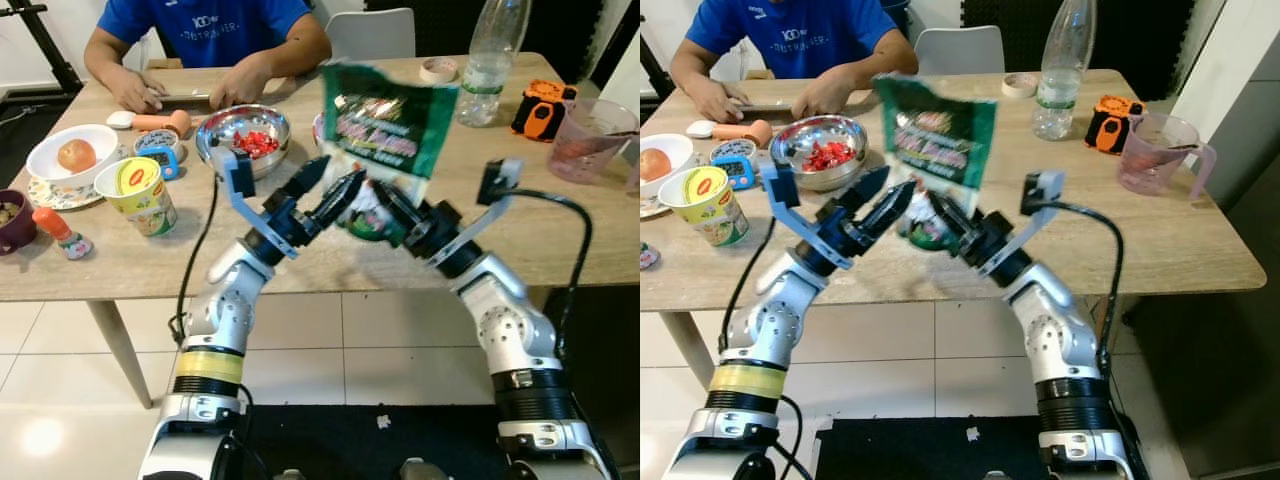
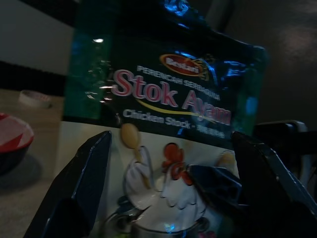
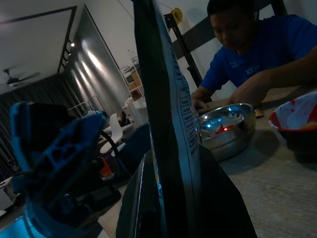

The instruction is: Restocking fridge

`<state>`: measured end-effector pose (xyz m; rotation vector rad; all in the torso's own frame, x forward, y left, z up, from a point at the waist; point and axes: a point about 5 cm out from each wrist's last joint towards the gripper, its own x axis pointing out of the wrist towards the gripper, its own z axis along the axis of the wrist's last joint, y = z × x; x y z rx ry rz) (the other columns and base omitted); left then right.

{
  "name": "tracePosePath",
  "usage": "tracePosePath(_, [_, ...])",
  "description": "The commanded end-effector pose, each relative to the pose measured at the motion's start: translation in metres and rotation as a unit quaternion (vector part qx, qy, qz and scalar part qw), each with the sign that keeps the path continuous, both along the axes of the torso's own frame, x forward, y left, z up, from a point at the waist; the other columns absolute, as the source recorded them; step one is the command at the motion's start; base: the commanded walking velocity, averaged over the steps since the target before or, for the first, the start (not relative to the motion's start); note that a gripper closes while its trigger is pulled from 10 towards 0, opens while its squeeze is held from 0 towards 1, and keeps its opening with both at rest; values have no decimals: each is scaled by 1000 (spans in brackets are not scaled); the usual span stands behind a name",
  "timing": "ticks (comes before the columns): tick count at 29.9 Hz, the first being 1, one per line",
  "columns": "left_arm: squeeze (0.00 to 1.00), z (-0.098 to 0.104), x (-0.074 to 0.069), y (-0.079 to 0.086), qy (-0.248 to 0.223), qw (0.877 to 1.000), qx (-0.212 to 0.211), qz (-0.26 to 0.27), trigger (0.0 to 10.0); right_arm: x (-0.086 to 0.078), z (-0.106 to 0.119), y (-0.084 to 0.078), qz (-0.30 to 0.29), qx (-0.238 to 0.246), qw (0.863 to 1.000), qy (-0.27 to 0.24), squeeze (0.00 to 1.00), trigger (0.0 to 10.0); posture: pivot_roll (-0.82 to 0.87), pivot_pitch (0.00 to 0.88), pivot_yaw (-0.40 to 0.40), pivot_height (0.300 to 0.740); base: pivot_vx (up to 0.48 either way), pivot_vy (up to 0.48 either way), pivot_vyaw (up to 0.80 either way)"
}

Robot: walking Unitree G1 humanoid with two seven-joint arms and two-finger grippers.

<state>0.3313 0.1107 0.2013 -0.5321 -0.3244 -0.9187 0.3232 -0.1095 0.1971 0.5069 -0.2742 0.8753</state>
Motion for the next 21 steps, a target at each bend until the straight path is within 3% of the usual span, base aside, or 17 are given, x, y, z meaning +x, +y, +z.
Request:
tracePosePath(1, [0,-6,-3,0,17,1000,-6,1,10000,-5,6,2,19,15,1000,-15,0,10000,-23,110,7,740,-394,0,0])
tracePosePath(9, [0,-8,-5,12,33,999,-10,16,10000,-6,-3,-7,11,8,1000,-2,0,10000,-16,106,5,740,-435,0,0])
tracePosePath(14, [0,-13,-5,26,39,999,-1,31,10000,-7,-7,-27,-4,-5,1000,2,0,10000,-18,97,8,740,-470,0,0])
tracePosePath(17, [0,-14,-5,29,41,999,0,34,10000,-8,-9,-31,-6,-11,1000,4,0,10000,-18,97,8,740,-472,0,0])
tracePosePath(21, [0,-20,-6,42,51,998,4,42,10000,-12,-27,-48,-20,-49,998,26,0,10000,-18,97,6,740,-467,0,0])
